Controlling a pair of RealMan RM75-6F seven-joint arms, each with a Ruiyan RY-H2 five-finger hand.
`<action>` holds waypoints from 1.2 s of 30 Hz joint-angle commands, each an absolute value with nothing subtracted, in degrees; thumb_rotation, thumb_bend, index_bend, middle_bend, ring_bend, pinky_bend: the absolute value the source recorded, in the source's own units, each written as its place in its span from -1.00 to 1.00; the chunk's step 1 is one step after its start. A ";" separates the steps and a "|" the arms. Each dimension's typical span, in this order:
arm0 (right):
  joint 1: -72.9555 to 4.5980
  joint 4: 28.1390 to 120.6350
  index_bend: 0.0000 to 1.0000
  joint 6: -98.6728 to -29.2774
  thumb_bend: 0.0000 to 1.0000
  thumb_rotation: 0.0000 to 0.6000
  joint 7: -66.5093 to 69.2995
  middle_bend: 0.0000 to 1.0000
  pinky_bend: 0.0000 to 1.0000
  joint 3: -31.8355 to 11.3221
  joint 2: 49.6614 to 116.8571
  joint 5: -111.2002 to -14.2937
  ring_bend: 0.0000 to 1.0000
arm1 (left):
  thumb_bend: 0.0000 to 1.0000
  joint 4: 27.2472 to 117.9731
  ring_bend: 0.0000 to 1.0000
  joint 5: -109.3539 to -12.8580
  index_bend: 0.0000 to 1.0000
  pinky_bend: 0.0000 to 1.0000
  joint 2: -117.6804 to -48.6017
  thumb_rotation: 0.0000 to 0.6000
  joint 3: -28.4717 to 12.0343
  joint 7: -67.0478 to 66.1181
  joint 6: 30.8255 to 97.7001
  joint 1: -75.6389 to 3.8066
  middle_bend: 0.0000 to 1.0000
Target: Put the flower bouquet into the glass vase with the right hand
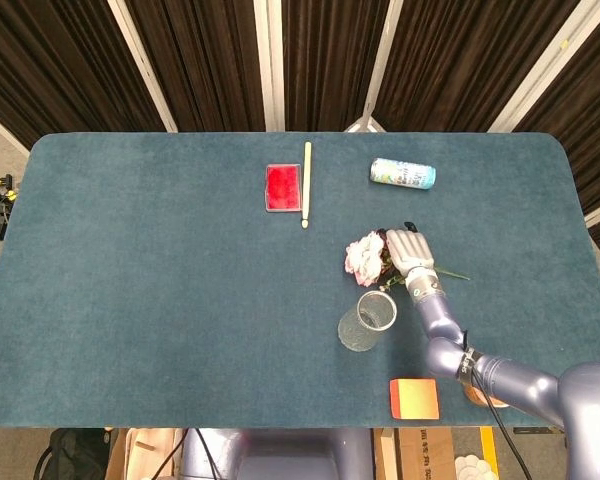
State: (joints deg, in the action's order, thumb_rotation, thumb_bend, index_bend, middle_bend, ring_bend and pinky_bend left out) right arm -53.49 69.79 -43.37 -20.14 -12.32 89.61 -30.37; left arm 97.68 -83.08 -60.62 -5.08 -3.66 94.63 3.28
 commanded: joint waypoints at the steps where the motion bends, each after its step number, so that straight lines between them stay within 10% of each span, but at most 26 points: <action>1: -53.02 69.52 0.15 -44.61 -0.30 1.00 -19.24 -0.10 -0.70 -12.77 90.14 -31.83 -0.06 | -0.31 97.71 -1.00 -83.11 -0.72 -0.78 -60.61 1.00 -5.05 -3.63 94.59 3.26 -1.00; 14: -48.75 77.38 0.25 -44.69 -0.14 1.00 -6.88 -0.02 -0.62 -20.46 83.01 -35.81 0.03 | -0.31 97.77 -1.00 -83.15 -0.72 -0.78 -60.17 1.00 -4.96 -2.47 94.52 3.35 -1.00; 36: -20.14 109.45 0.30 -37.34 -0.06 1.00 44.46 -0.02 -0.62 -52.70 46.66 -40.02 0.03 | -0.31 95.31 -1.00 -85.95 -0.72 -0.83 -60.28 1.00 -5.36 4.01 97.94 4.13 -1.00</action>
